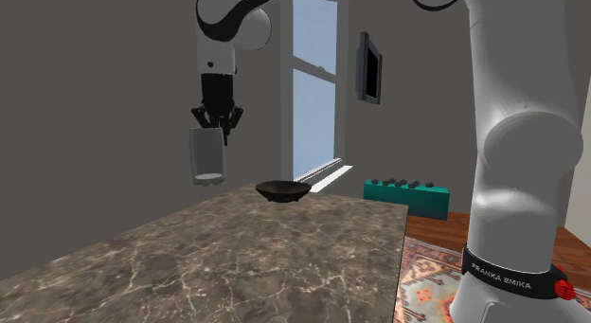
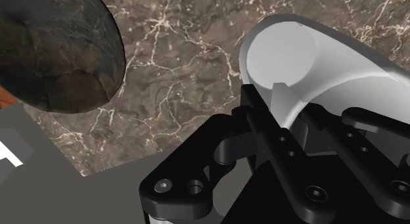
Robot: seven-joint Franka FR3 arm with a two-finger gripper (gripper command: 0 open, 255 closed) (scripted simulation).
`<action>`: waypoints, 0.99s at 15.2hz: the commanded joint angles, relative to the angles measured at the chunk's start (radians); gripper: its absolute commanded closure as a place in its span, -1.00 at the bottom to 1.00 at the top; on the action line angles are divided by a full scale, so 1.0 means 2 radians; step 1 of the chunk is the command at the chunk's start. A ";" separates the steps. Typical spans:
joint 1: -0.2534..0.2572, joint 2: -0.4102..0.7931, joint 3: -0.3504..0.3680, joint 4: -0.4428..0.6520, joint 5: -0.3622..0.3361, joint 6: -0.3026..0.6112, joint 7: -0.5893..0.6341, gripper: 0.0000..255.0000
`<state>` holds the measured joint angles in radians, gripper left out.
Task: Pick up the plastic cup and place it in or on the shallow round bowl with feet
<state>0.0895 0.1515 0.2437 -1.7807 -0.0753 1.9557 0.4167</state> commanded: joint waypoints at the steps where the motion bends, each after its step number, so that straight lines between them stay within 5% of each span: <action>1: 0.000 -0.002 0.000 0.011 0.001 -0.013 -0.001 1.00; 15: -0.082 -0.068 -0.067 -0.029 0.024 -0.032 -0.157 1.00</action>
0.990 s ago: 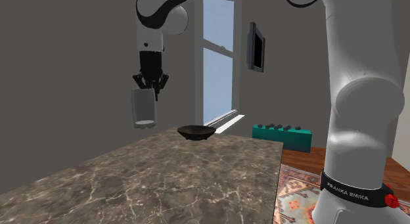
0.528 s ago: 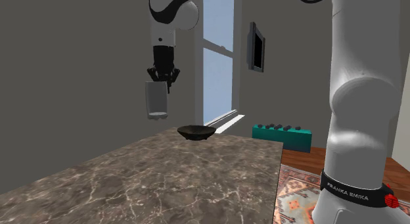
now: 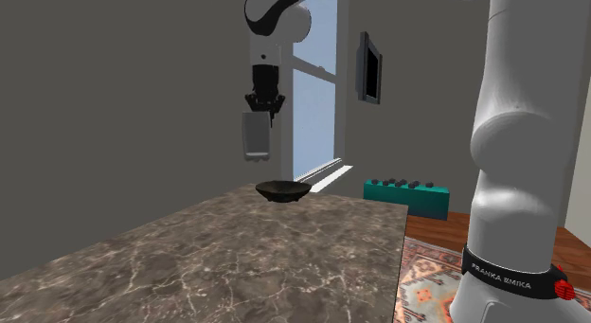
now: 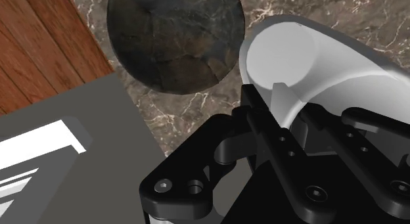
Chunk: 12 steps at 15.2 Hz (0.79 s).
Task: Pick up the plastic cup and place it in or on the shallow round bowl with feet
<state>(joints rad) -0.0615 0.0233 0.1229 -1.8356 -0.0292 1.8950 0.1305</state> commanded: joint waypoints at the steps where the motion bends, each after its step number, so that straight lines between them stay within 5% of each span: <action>1: -0.013 -0.005 -0.012 -0.001 0.002 -0.003 -0.026 1.00; 7: -0.047 -0.005 -0.045 0.015 0.005 -0.018 -0.095 1.00; 12: -0.047 -0.002 -0.045 -0.015 0.005 0.015 -0.094 1.00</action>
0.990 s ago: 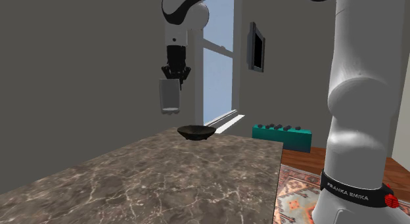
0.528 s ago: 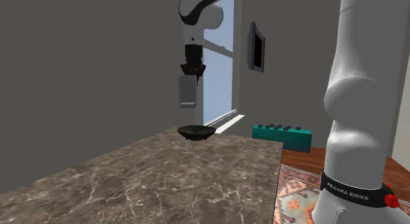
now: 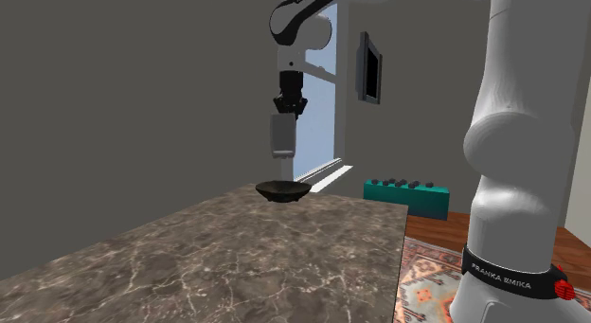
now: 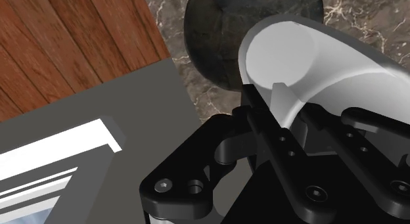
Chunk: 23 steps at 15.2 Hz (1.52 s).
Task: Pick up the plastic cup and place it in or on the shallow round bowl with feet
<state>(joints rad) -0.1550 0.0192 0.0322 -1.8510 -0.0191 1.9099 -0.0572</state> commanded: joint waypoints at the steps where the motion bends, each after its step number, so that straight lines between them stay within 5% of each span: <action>1: 0.000 0.001 0.000 -0.013 0.000 0.015 0.000 1.00; 16: 0.000 0.027 0.000 -0.084 -0.002 0.111 0.002 1.00; 23: 0.000 0.027 0.000 -0.085 -0.002 0.113 0.002 1.00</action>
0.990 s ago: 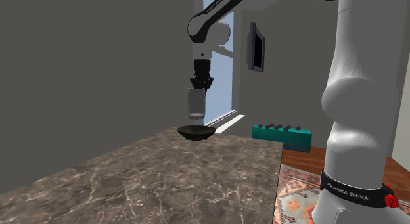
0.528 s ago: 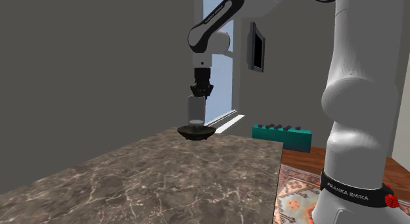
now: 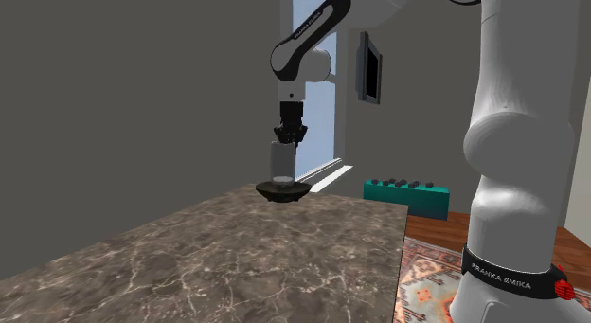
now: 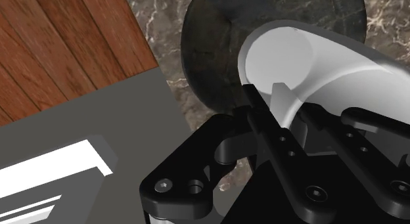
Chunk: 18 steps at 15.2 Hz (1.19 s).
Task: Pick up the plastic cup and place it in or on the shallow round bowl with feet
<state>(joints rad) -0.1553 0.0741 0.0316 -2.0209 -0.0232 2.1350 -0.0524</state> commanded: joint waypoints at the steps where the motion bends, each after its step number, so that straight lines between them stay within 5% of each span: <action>1: 0.000 0.000 0.000 0.000 0.000 0.000 0.000 1.00; 2: 0.000 0.000 0.000 0.000 0.000 0.000 0.000 -1.00; 7: 0.000 0.000 0.000 0.000 0.000 0.000 0.000 -1.00; 11: 0.000 -0.022 0.000 0.038 0.001 -0.060 -0.001 -1.00; 18: 0.000 -0.022 0.000 0.038 0.001 -0.060 -0.001 -1.00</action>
<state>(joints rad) -0.1546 0.0297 0.0326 -1.9453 -0.0203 2.0157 -0.0544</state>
